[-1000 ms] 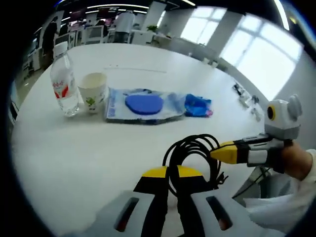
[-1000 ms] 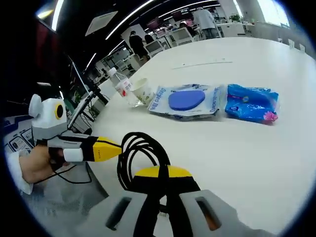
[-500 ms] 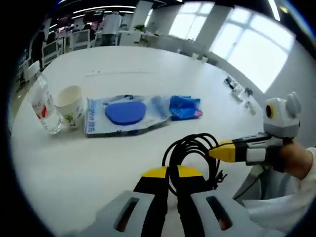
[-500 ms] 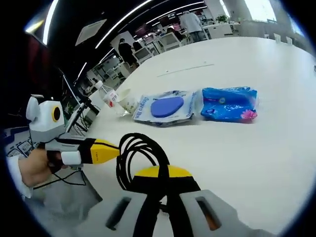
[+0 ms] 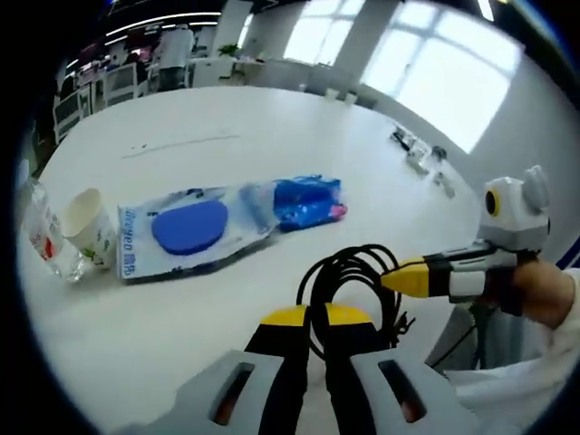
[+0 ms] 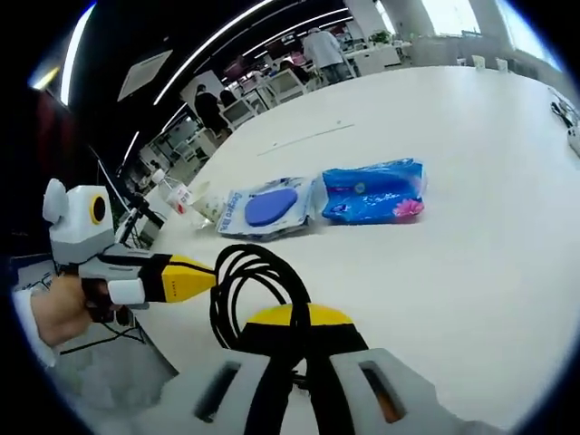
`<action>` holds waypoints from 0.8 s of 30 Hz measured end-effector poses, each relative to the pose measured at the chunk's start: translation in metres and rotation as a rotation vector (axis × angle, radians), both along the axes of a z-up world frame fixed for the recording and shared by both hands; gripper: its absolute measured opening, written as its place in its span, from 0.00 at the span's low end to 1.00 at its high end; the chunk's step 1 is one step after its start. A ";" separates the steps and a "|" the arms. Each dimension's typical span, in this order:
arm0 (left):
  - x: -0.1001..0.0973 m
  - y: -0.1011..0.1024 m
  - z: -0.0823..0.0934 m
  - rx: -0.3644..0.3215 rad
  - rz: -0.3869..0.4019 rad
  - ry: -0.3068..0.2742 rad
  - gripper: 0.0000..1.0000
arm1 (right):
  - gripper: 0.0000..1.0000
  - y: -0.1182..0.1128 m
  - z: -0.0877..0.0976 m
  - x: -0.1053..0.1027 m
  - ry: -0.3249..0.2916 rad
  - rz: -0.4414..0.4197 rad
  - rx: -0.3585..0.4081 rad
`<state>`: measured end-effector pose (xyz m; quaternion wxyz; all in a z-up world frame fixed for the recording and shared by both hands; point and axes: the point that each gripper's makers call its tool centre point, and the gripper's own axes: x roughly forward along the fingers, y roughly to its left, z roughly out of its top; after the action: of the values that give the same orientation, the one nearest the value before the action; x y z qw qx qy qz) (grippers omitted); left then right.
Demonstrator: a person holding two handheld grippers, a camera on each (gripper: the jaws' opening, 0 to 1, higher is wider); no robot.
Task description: Arrange the tabletop items into an orderly group along one side of the table until the central work area is clear of visible clutter.
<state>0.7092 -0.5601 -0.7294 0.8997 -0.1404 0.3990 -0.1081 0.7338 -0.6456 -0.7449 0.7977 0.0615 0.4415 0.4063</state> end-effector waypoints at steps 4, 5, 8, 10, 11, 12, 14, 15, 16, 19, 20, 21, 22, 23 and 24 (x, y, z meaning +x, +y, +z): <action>0.006 -0.005 -0.001 -0.004 -0.015 -0.001 0.00 | 0.00 -0.006 0.002 0.002 0.006 -0.021 0.005; 0.007 -0.006 -0.001 -0.004 -0.018 0.000 0.00 | 0.00 -0.007 0.001 0.003 0.008 -0.025 0.005; 0.011 -0.009 -0.004 0.012 -0.037 0.001 0.00 | 0.00 -0.011 -0.002 0.006 0.014 -0.038 0.003; 0.014 -0.012 -0.005 0.014 -0.043 0.001 0.00 | 0.00 -0.014 -0.004 0.009 0.020 -0.051 0.004; 0.016 -0.013 -0.005 0.014 -0.046 0.002 0.00 | 0.00 -0.016 -0.005 0.010 0.024 -0.057 0.007; 0.015 -0.015 -0.005 0.012 -0.048 0.003 0.00 | 0.00 -0.017 -0.005 0.012 0.025 -0.059 0.007; 0.018 -0.018 -0.006 0.010 -0.054 0.008 0.00 | 0.00 -0.019 -0.006 0.015 0.025 -0.062 0.005; 0.019 -0.019 -0.006 0.010 -0.056 0.008 0.00 | 0.00 -0.020 -0.006 0.017 0.024 -0.063 0.004; 0.021 -0.020 -0.006 0.008 -0.059 0.010 0.00 | 0.00 -0.021 -0.006 0.019 0.024 -0.065 0.003; 0.026 -0.022 -0.006 0.005 -0.067 0.013 0.00 | 0.00 -0.023 -0.007 0.025 0.025 -0.074 0.003; 0.028 -0.023 -0.006 0.004 -0.070 0.014 0.00 | 0.00 -0.024 -0.007 0.027 0.025 -0.076 0.003; 0.029 -0.023 -0.006 0.004 -0.070 0.014 0.00 | 0.00 -0.024 -0.007 0.027 0.024 -0.076 0.003; 0.032 -0.024 -0.006 0.003 -0.071 0.015 0.00 | 0.00 -0.025 -0.006 0.029 0.022 -0.076 0.001; 0.033 -0.024 -0.006 0.003 -0.071 0.015 0.00 | 0.00 -0.025 -0.006 0.030 0.022 -0.077 0.001; 0.035 -0.025 -0.006 0.003 -0.072 0.015 0.00 | 0.00 -0.026 -0.006 0.031 0.021 -0.077 0.000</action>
<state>0.7442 -0.5846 -0.7358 0.8924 -0.1255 0.4107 -0.1386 0.7650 -0.6711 -0.7509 0.8079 0.0829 0.4472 0.3747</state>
